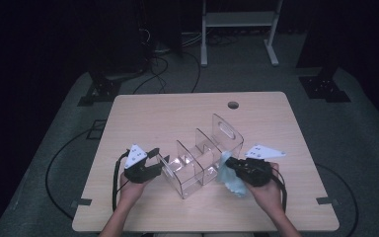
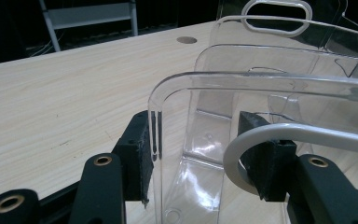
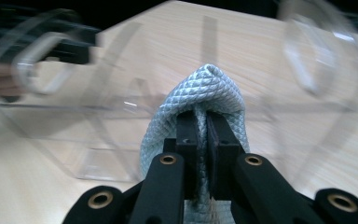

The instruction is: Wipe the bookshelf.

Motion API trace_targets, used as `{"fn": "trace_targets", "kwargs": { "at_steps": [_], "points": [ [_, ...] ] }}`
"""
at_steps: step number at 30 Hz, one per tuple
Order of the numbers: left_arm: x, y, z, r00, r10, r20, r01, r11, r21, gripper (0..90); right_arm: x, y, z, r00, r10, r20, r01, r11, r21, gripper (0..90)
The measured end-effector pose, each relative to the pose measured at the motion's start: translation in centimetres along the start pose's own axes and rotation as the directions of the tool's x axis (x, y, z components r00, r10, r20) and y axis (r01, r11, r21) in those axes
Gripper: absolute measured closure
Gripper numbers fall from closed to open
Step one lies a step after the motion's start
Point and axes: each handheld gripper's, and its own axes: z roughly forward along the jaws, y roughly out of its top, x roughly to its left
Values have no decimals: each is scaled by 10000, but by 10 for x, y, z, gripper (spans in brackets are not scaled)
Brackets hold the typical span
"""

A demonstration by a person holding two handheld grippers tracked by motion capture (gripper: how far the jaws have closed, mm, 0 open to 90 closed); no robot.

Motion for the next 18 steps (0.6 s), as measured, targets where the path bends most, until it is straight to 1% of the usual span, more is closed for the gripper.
{"fn": "trace_targets", "kwargs": {
  "at_steps": [1, 2, 3, 4, 5, 7, 8, 9, 10, 12, 13, 14, 15, 16, 17, 18],
  "points": [
    [0, 0, 0, 10000, -27, 0, 27, 10000, -20, 473, -15, -5, -3, 9991, 347, 263, -346, 9994, -27, 844],
    [0, 0, 0, 10000, -20, 0, 20, 10000, -24, 473, -15, -5, -3, 9991, 347, 263, -346, 9994, -27, 844],
    [0, 0, 0, 10000, -12, 6, 12, 10000, -23, 473, -25, -8, -4, 9974, 531, 484, -530, 9986, -37, 844],
    [0, 0, 0, 10000, 14, 4, -14, 10000, -15, 473, -30, -9, -5, 9960, 673, 591, -673, 9977, -15, 844],
    [0, 0, 0, 10000, 14, 4, -14, 10000, -20, 473, -40, -12, -6, 9934, 899, 712, -901, 9959, -15, 844],
    [0, 0, 0, 10000, 3, 12, -3, 10000, -39, 473, -59, -17, -2, 9869, 1161, 1120, -1190, 9927, 191, 844],
    [0, 0, 0, 10000, 3, 12, -3, 10000, -39, 473, -59, -17, -2, 9869, 1161, 1120, -1190, 9927, 191, 844],
    [0, 0, 0, 10000, 11, 21, -11, 10000, -41, 473, -68, -19, 3, 9842, 1313, 1187, -1356, 9903, 287, 844],
    [0, 0, 0, 10000, 14, 24, -14, 10000, -44, 473, -68, -19, 3, 9842, 1313, 1187, -1356, 9903, 287, 844],
    [0, 0, 0, 10000, 17, 24, -17, 10000, -42, 474, -71, -20, 10, 9833, 1348, 1223, -1408, 9892, 415, 844],
    [1, 0, 0, 10000, 22, 34, -22, 10000, -39, 474, -71, -21, 17, 9834, 1308, 1259, -1385, 9888, 552, 844],
    [1, 0, 0, 10000, 13, 36, -12, 10000, -47, 474, -71, -21, 17, 9834, 1308, 1259, -1385, 9888, 552, 844],
    [1, 0, 0, 10000, 13, 35, -12, 10000, -47, 474, -71, -24, 23, 9828, 1300, 1308, -1394, 9881, 654, 844],
    [1, 0, 0, 10000, 12, 39, -12, 10000, -46, 474, -71, -24, 23, 9828, 1300, 1308, -1394, 9881, 654, 844],
    [1, 0, 0, 10000, 25, 43, -25, 10000, -46, 474, -73, -27, 30, 9816, 1347, 1356, -1462, 9861, 789, 844],
    [1, 0, 0, 10000, 18, 30, -17, 10000, -48, 474, -73, -27, 30, 9816, 1347, 1356, -1462, 9861, 789, 844]
  ]
}}
